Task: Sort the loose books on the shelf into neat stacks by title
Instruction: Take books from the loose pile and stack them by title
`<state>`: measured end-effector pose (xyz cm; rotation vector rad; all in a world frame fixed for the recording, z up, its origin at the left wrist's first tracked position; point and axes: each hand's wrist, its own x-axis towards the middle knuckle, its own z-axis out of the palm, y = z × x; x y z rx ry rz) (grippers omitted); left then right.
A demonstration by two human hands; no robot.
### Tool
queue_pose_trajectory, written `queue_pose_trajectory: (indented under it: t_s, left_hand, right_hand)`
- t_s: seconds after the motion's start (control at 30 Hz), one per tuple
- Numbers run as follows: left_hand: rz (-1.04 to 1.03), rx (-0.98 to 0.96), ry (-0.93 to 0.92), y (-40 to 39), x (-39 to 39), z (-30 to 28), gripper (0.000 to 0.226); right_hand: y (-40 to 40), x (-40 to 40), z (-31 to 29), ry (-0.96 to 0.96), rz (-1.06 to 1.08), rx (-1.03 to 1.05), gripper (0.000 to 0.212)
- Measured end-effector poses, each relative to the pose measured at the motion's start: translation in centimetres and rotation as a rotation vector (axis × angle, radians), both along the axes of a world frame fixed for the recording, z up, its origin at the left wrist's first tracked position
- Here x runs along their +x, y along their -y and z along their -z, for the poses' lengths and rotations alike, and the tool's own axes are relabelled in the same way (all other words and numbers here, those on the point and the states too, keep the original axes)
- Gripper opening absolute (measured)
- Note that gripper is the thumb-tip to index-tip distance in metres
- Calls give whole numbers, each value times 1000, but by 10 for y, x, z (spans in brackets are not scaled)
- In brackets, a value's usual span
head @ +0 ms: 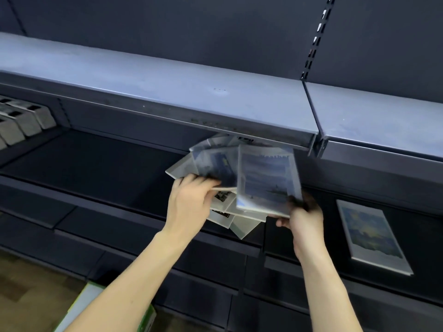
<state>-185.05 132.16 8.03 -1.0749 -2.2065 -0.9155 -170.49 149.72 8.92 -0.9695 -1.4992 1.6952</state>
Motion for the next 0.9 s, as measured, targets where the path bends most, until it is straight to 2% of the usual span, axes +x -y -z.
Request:
queue_pose_trajectory:
  t_s: [0.1,0.2,0.27,0.33,0.4,0.43,0.53,0.6,0.67,0.8,0.9]
  left_hand:
    - [93,71,84,-8,29,-5,23]
    - [273,75,317,-13,46,-8,43]
    - [312,139,458,-11,43,-11,44]
    - [145,181,406,-10,29,-15,36]
    - [-99,26,343,-10,10,-20,40]
    - [-169,-68,390,-10,2,-23,48]
    - [-148,-86,636,-7,-2,-30,67]
    - [-124,-74,686,-7,7,-32,71]
    - [-99,-75,709,-6,16,-29,65]
    - [6,-22,841,-10,30,-26,37]
    - [53,-19,920,-13,38,-27,43]
  right_hand:
    - [2,0,4,3,27,6,28]
    - [-1,1,6,12,67,-9,28]
    - [-6,5,8,7,85,-26,30]
    - [-7,9,9,3,87,-28,30]
    - [-5,11,9,4,84,-22,29]
    - [-3,11,9,10,82,-16,29]
    - [6,12,8,8,44,21,27]
    - [11,13,9,51,18,80,26]
    - [17,14,11,125,-7,151,27]
    - [27,12,15,138,-64,199,26]
    - [30,11,15,172,-89,241,26]
